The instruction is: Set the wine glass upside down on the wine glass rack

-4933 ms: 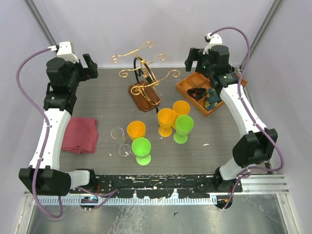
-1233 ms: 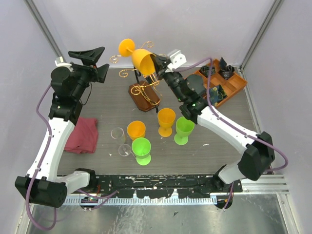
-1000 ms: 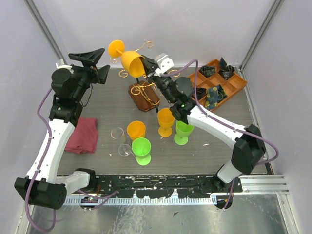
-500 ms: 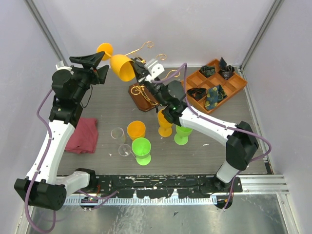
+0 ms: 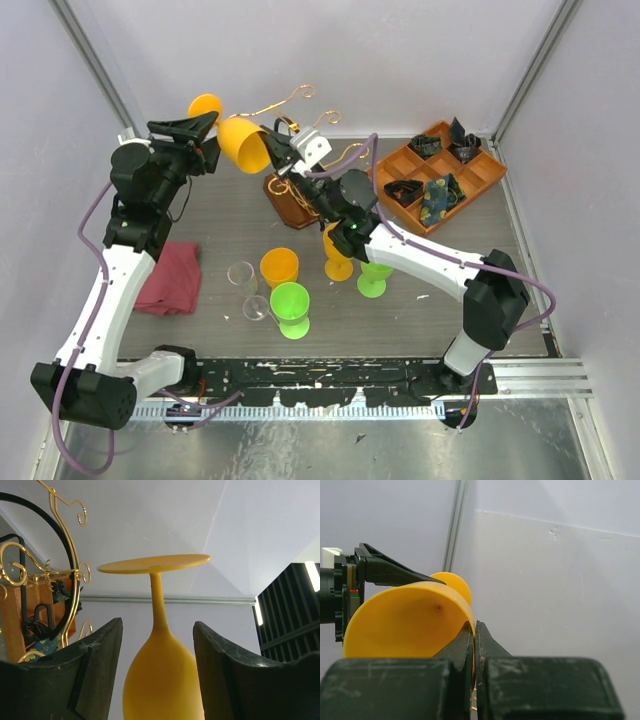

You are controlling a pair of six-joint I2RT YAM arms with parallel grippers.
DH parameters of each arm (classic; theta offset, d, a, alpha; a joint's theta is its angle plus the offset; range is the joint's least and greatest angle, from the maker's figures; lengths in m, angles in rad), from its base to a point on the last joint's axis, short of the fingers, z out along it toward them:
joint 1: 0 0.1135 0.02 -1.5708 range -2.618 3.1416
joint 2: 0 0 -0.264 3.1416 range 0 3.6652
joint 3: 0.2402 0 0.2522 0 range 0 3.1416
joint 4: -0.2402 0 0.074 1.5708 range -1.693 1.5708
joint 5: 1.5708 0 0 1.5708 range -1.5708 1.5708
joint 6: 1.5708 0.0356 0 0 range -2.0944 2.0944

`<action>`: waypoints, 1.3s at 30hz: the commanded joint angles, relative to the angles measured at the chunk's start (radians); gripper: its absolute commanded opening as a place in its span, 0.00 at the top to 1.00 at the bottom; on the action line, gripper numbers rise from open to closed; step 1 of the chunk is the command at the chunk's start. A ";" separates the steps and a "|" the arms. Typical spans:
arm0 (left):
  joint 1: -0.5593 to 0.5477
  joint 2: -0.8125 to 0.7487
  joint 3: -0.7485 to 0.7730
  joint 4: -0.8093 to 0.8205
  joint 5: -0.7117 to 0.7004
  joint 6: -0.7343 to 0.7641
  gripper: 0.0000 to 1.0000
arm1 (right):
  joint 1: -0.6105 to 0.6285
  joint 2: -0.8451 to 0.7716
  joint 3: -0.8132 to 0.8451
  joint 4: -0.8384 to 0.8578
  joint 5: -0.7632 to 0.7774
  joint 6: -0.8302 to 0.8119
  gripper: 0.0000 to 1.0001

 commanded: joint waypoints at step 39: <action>-0.004 0.089 0.019 0.043 0.044 0.040 0.82 | 0.088 -0.004 0.018 0.081 0.105 -0.164 0.99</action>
